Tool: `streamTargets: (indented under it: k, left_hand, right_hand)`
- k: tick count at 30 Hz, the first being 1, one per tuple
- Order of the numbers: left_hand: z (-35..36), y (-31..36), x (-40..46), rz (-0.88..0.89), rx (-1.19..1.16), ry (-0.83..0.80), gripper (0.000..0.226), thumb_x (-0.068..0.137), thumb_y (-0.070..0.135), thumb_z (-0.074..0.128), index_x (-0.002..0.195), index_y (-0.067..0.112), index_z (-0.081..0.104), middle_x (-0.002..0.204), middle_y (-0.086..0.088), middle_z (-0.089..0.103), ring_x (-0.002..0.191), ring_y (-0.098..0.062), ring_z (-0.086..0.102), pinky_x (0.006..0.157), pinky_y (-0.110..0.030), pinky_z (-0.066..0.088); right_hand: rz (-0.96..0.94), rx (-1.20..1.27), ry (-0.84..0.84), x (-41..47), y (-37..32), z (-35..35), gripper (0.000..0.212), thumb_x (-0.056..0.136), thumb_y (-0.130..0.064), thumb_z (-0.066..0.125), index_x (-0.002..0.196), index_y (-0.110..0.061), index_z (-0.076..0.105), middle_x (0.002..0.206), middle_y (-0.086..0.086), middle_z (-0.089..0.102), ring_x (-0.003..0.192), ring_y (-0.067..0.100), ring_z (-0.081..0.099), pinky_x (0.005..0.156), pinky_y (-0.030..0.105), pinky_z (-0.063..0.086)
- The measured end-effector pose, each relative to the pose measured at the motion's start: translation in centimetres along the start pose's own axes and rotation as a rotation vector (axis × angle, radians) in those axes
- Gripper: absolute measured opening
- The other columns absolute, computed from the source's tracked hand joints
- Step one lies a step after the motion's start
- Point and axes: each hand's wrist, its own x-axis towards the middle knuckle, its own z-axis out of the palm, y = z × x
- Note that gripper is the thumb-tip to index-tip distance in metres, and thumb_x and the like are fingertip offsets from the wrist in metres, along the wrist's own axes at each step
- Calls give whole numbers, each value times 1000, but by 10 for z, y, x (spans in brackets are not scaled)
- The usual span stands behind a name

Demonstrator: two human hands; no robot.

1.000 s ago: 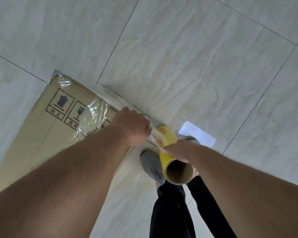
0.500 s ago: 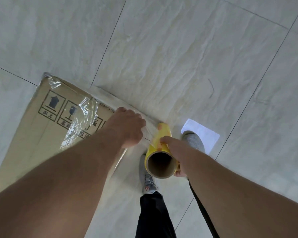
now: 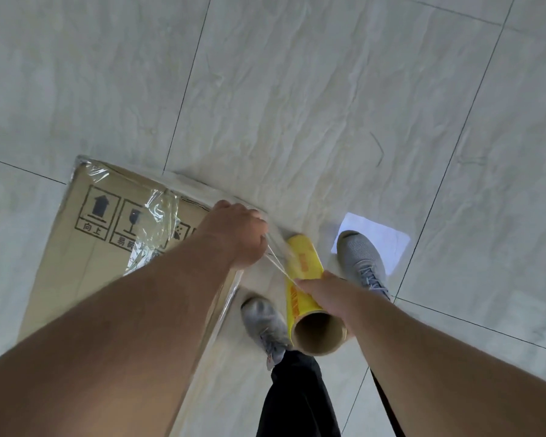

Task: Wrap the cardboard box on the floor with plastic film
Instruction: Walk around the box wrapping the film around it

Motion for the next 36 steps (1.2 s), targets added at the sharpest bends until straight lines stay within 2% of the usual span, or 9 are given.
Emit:
streamTargets:
  k: [5, 7, 11, 16, 20, 24, 28, 33, 36]
  left_hand:
    - [5, 31, -12, 229, 224, 45, 38, 98, 24, 44, 128, 19, 67, 136, -3, 66, 135, -24, 54, 124, -46, 21]
    - [23, 46, -24, 329, 316, 2, 28, 95, 25, 51, 113, 21, 71, 119, -1, 71, 120, -24, 62, 115, -46, 29]
    - [42, 46, -34, 299, 302, 50, 27, 97, 28, 46, 109, 21, 69, 116, 0, 70, 119, -23, 60, 113, -43, 28]
    - [51, 47, -26, 246, 240, 98, 38, 101, 36, 39, 116, 22, 70, 125, 3, 71, 125, -19, 58, 114, -41, 27]
    - [49, 47, -30, 243, 265, 124, 52, 102, 41, 23, 121, 22, 68, 128, 3, 71, 127, -18, 58, 114, -41, 28]
    - [44, 50, -31, 234, 319, 33, 49, 103, 40, 25, 129, 22, 63, 136, 2, 65, 132, -18, 53, 116, -42, 27]
    - [39, 60, -35, 222, 442, -10, 36, 99, 30, 42, 123, 21, 67, 124, 2, 65, 123, -19, 55, 114, -42, 27]
    - [47, 49, -32, 251, 619, -35, 32, 88, 29, 60, 117, 22, 71, 115, 3, 65, 113, -21, 56, 115, -45, 26]
    - [59, 39, -35, 303, 630, 3, 33, 89, 28, 62, 121, 21, 67, 122, 1, 64, 118, -22, 57, 114, -46, 30]
  right_hand:
    - [-38, -103, 3, 12, -7, 33, 104, 66, -82, 65, 150, -21, 55, 129, 10, 70, 105, 28, 66, 99, 38, 51]
    - [-29, -107, 3, 13, -12, 48, 101, 81, -73, 64, 161, -17, 40, 144, 14, 62, 108, 31, 59, 94, 36, 44]
    - [21, 249, 4, 18, -2, 62, 84, 100, -64, 54, 169, -24, 26, 156, 17, 51, 131, 37, 59, 107, 42, 46]
    - [192, 731, -124, 9, 26, 69, 80, 79, -69, 77, 140, -22, 56, 120, 17, 75, 101, 36, 76, 90, 57, 63]
    - [181, 960, -196, 18, 41, 80, 67, 82, -59, 81, 130, -16, 64, 111, 21, 81, 102, 38, 79, 99, 64, 58]
    - [20, 732, -78, 15, 55, 84, 90, 71, -62, 81, 149, -26, 53, 126, 16, 72, 108, 34, 74, 103, 56, 58]
    - [-37, 223, 3, 10, 59, 81, 105, 88, -68, 69, 171, -25, 21, 157, 11, 51, 135, 32, 57, 117, 41, 43]
    - [-114, 26, -104, 9, 27, 93, 106, 78, -93, 53, 155, -21, 53, 151, 10, 60, 127, 29, 60, 111, 38, 41]
    - [-90, 141, -146, 10, 23, 103, 92, 89, -83, 58, 152, -16, 57, 149, 13, 60, 119, 30, 58, 101, 36, 39]
